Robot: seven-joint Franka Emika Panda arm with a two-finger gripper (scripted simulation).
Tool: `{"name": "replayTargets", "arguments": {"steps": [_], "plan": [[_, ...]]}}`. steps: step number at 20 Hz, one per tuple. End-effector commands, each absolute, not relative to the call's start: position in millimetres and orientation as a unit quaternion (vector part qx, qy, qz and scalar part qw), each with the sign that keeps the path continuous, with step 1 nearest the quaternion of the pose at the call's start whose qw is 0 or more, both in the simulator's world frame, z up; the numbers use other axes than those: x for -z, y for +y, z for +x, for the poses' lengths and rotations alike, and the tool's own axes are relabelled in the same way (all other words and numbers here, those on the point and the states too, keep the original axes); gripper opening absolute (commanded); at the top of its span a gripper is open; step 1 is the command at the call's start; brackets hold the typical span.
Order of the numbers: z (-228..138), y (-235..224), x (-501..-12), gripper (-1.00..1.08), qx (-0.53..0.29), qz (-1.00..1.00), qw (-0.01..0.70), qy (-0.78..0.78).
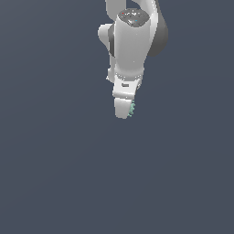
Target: Pick up the object and move it to a goal position.
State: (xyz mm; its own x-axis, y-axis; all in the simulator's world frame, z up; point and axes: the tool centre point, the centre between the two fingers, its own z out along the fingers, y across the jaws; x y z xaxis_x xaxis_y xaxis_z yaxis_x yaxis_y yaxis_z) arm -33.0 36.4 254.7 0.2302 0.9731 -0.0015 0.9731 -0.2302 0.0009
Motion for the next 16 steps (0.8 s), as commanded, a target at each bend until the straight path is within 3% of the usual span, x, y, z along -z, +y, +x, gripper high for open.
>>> {"name": "replayTargets", "arguments": {"steps": [1,9,16], "plan": [[-41.3,34.9,-276.9,-1.00,0.000,0.784,0.000,0.621],[-57.5,30.8,-328.5,-1.00,0.000,0.784,0.000,0.620],[-61.2,28.9,-343.7,-1.00,0.000,0.785,0.000,0.620]]}}
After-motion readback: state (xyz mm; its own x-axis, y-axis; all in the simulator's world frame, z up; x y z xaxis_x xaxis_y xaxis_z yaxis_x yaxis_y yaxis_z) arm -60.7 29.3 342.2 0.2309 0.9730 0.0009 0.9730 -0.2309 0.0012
